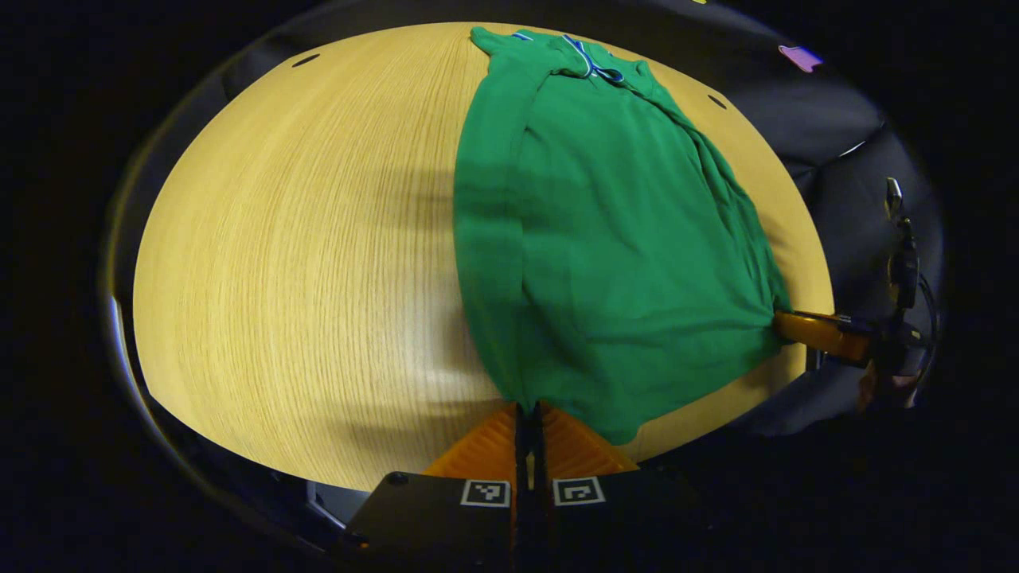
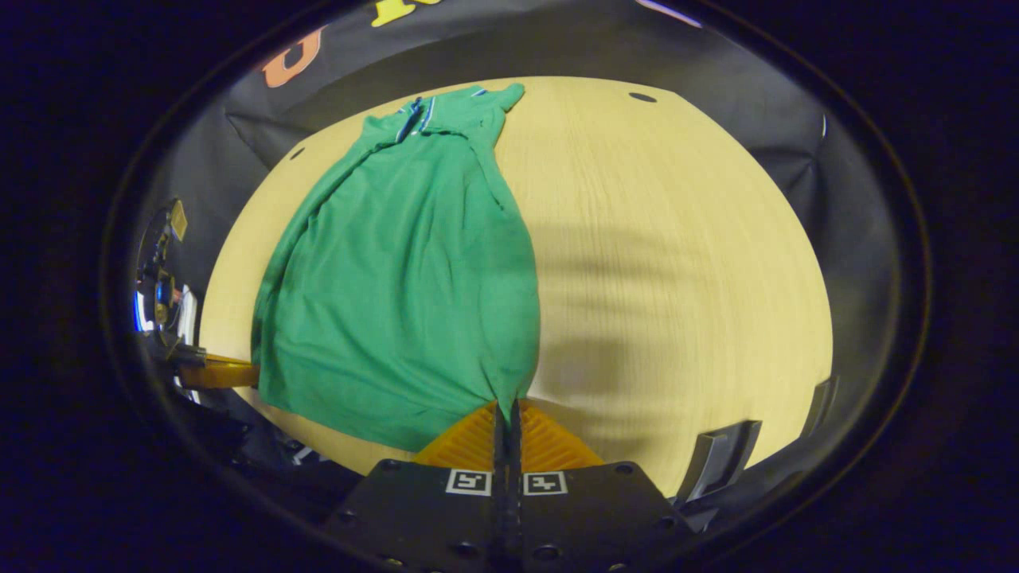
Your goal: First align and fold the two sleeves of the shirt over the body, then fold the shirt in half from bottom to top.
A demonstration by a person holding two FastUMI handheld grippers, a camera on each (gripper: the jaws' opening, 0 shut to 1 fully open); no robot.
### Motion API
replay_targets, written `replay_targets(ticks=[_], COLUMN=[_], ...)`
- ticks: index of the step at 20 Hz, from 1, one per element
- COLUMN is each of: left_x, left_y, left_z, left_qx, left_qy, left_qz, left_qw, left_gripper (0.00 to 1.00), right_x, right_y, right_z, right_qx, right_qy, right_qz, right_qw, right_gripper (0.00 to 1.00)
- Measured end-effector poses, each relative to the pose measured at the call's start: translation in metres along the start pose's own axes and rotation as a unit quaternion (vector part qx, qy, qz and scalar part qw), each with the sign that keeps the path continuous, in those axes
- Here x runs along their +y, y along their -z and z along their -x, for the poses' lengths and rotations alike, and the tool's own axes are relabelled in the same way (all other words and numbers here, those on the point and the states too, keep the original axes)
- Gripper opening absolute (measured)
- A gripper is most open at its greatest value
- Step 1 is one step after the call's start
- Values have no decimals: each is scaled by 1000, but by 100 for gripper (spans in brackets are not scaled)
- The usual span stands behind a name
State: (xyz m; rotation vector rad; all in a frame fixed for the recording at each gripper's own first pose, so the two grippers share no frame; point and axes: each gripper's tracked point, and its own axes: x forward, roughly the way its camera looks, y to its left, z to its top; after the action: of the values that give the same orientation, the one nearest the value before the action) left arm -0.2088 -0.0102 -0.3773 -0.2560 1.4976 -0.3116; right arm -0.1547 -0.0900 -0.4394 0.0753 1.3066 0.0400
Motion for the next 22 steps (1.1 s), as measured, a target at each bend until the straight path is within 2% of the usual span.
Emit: replay_targets(ticks=[4, 9, 15, 18, 22], left_x=[-4, -13, -20, -26, -21], left_y=[-17, -55, -116, -152, -198], left_z=[26, 60, 86, 99, 112], left_qx=[-10, -63, -143, -180, -219], left_qy=[39, 64, 55, 65, 49], left_qz=[15, 15, -38, -30, -54], left_qw=[999, 996, 987, 981, 973], left_gripper=[7, 6, 6, 7, 6], right_x=[-2, 8, 20, 21, 22], right_y=[-20, -65, -119, -152, -206], right_z=[20, 50, 75, 86, 101], right_qx=[-15, -61, -116, -146, -189], right_qy=[-13, -28, -32, -31, -34], right_qz=[-13, -18, -5, -1, -6], right_qw=[1000, 998, 993, 989, 981], right_gripper=[0, 0, 0, 0, 0])
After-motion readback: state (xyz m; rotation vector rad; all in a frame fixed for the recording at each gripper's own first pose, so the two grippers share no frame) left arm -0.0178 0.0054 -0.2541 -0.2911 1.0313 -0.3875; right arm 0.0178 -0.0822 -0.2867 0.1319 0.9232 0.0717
